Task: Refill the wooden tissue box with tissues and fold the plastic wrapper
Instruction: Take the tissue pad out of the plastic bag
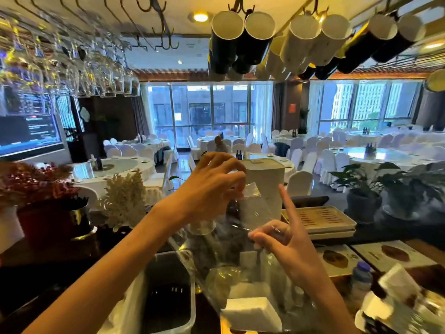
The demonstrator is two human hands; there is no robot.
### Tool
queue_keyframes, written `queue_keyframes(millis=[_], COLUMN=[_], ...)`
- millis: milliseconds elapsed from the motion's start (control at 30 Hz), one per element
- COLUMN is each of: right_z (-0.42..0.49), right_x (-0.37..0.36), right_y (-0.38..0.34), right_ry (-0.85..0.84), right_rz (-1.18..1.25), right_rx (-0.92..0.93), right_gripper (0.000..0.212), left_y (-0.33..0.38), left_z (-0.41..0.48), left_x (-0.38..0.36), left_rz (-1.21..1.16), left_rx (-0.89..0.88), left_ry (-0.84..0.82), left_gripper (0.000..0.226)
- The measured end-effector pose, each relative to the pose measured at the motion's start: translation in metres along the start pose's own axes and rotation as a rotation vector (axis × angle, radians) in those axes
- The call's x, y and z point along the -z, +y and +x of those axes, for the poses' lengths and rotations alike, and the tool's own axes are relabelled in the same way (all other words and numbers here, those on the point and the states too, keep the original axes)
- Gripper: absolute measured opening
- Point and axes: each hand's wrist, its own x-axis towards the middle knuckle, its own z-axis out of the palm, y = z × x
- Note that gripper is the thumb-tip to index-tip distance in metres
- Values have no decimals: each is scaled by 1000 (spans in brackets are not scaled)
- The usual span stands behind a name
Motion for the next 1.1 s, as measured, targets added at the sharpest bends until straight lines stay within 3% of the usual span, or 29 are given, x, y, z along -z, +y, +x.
queue_keyframes(millis=[100, 133, 200, 300, 400, 500, 600, 667, 767, 933, 1033, 1100], right_z=[-5, -6, -9, -14, -20, -28, -41, -54, -76, -121, -145, -159], right_x=[1, 1, 4, 9, 12, 16, 22, 27, 31, 27, 18, 10], right_y=[0, 0, -1, -1, 1, 2, 10, 22, 43, 89, 115, 122], right_ry=[15, 25, 41, 67, 62, -54, -175, -175, -155, -69, 11, 152], right_rz=[-27, -23, 1, 24, 31, 66, 85, 123, 104, -103, -377, -562], right_rx=[1, 3, 5, -16, -93, -210, -295, -341, -403, -426, -492, -498], right_gripper=[108, 107, 108, 105, 95, 68, 44, 32, 25, 23, 26, 29], left_y=[-12, -19, -34, -44, -42, -33, -25, -18, 4, 55, 86, 103], left_z=[7, 6, -4, -29, -42, -47, -56, -65, -85, -135, -167, -182], left_x=[11, 17, 22, 21, 14, 8, 2, 0, -10, -53, -88, -110], left_rz=[-517, -696, -824, -761, -805, -802, -625, -496, -496, -584, -683, -705], left_rx=[296, 384, 437, 341, 285, 279, 200, 121, 64, 141, 245, 326], left_ry=[129, 112, -56, -276, -225, -154, -156, -175, -232, -324, -431, -532], left_gripper=[3, 6, 19, 28, 11, 18, 25, 27, 31, 38, 30, 29])
